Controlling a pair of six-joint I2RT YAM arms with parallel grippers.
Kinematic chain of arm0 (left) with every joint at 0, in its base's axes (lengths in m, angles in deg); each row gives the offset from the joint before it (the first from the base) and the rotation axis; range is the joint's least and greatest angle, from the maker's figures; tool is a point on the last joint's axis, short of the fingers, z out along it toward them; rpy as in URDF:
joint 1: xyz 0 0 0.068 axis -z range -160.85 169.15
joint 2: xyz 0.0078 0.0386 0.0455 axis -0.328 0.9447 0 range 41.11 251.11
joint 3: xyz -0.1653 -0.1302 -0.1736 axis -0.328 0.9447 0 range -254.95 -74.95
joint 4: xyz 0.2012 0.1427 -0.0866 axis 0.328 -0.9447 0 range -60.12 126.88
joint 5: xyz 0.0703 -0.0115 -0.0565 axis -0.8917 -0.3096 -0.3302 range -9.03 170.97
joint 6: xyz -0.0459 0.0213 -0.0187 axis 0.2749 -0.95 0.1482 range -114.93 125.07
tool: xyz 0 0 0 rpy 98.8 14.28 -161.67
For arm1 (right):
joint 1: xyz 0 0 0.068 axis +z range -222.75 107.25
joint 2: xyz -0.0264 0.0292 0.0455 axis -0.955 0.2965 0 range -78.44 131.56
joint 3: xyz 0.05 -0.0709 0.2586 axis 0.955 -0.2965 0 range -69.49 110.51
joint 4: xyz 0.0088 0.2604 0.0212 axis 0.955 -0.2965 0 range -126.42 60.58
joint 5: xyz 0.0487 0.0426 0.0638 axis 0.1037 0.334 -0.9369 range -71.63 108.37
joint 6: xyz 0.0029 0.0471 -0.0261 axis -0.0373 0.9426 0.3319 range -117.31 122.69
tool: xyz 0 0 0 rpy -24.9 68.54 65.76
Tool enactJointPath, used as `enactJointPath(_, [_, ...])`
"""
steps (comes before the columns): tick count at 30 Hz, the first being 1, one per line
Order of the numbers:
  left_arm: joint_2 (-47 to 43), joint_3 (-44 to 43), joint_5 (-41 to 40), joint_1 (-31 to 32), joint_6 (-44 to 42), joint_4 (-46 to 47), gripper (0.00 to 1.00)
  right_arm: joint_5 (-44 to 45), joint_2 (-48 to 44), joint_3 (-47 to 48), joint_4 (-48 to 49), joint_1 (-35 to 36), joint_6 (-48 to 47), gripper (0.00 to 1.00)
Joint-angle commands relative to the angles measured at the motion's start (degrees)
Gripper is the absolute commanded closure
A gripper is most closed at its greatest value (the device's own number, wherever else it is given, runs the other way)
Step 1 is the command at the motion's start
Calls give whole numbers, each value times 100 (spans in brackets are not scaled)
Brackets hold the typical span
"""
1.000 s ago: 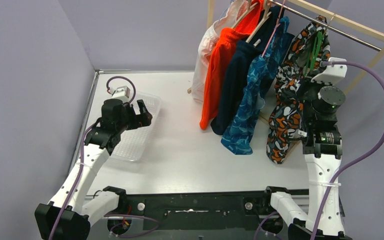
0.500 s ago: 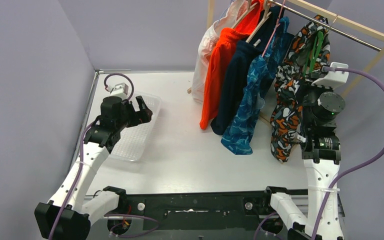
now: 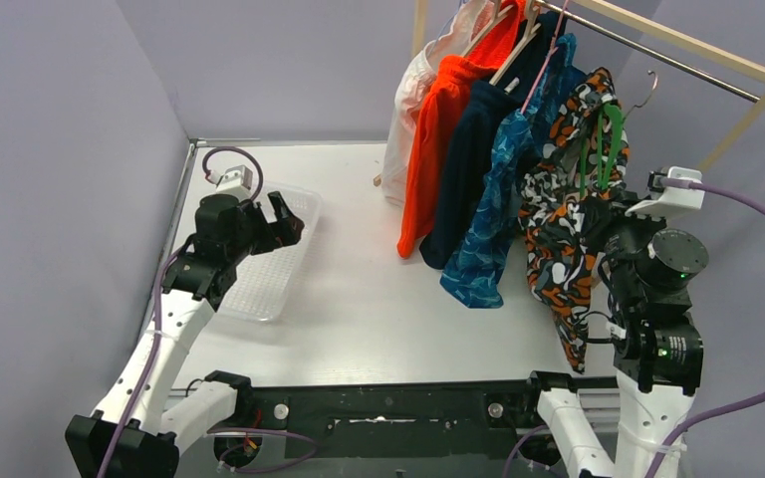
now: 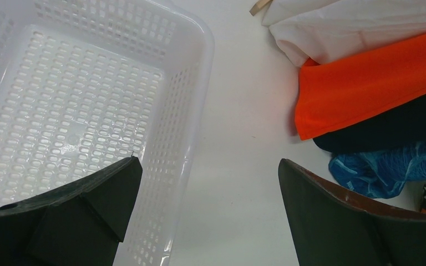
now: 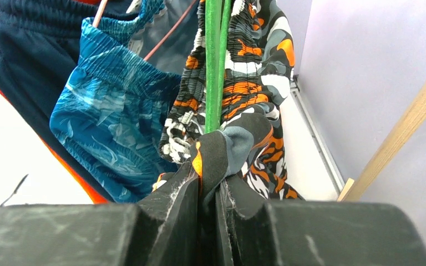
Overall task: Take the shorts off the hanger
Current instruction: Pick up the hanger from the clothes rod.
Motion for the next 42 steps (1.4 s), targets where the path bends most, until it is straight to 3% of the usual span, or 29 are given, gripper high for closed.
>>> enactJointPath(1, [73, -125, 280, -17, -61, 278, 3, -281, 235, 607, -627, 37, 218, 100])
enactJointPath(7, [-75, -43, 562, -17, -213, 193, 3, -175, -152, 634, -2070, 35, 1020, 100])
enactJointPath(16, [-272, 117, 734, -12, -282, 45, 3, -1600, -586, 253, -3164, 26, 1663, 100])
enactJointPath(26, [-491, 315, 882, -16, -235, -100, 3, -3077, -663, 230, -4196, -87, 1256, 100])
enactJointPath(29, [-606, 409, 918, -12, -178, -91, 3, -3918, -598, 161, -4534, -210, 868, 100])
enactJointPath(32, [-640, 421, 941, -12, -135, -72, 3, -4578, -513, 295, -4654, -432, 429, 100])
enactJointPath(42, [-722, 363, 1018, -12, -59, -16, 3, -5521, -493, 434, -4102, -373, 736, 100])
